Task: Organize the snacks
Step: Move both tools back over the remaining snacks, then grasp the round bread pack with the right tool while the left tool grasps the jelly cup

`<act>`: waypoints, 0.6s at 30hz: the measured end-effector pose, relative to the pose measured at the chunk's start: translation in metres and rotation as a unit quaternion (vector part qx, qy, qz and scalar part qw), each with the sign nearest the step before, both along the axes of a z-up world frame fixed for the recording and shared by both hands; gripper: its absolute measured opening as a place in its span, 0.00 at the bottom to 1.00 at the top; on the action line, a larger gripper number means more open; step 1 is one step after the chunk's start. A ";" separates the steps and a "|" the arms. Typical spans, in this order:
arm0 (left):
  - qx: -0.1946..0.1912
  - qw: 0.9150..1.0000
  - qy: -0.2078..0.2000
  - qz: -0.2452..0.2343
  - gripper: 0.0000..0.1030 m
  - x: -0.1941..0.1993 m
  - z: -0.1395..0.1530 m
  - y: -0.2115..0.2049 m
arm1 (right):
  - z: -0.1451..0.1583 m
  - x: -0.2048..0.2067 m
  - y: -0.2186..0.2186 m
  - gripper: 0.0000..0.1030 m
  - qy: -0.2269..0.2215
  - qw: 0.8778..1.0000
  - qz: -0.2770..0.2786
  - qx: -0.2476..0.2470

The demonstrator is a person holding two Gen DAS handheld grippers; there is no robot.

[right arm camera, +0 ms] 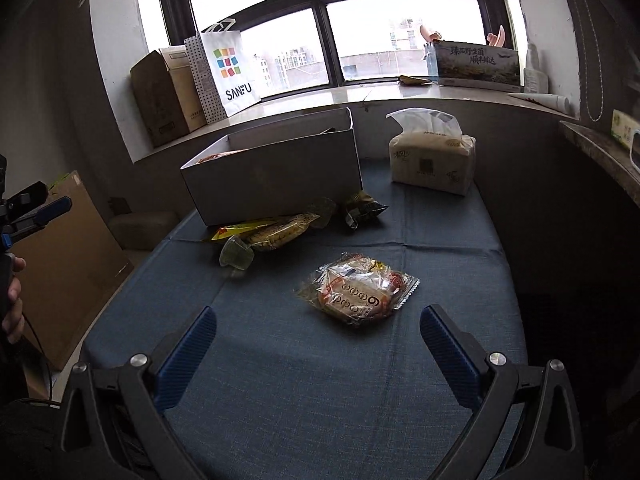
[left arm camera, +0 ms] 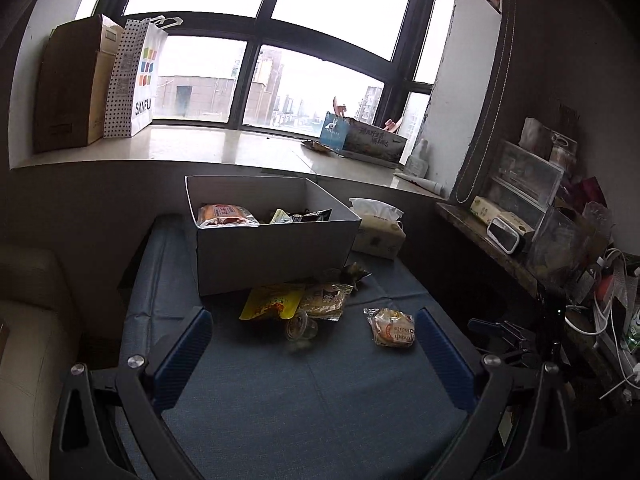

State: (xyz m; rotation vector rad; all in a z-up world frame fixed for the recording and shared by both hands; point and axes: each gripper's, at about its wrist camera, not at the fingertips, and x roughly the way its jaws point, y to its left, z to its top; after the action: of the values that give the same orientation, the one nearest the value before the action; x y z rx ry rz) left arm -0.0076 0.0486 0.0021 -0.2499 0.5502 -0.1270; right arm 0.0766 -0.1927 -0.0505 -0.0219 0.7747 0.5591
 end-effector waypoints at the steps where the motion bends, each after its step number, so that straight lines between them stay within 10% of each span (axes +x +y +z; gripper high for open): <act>1: 0.002 1.000 0.002 -0.002 1.00 0.000 -0.002 -0.002 | -0.006 0.004 0.002 1.00 0.005 1.000 0.006 -0.006; 18: 0.016 0.999 0.036 -0.020 1.00 0.008 -0.026 -0.011 | -0.078 0.108 0.061 1.00 0.048 0.969 0.156 -0.185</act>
State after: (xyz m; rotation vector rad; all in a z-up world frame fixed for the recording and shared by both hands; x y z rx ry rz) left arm 0.0001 0.0379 -0.0241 -0.2127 0.6281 -0.1481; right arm 0.1845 -0.1313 -0.1282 -0.4715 0.9709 0.7108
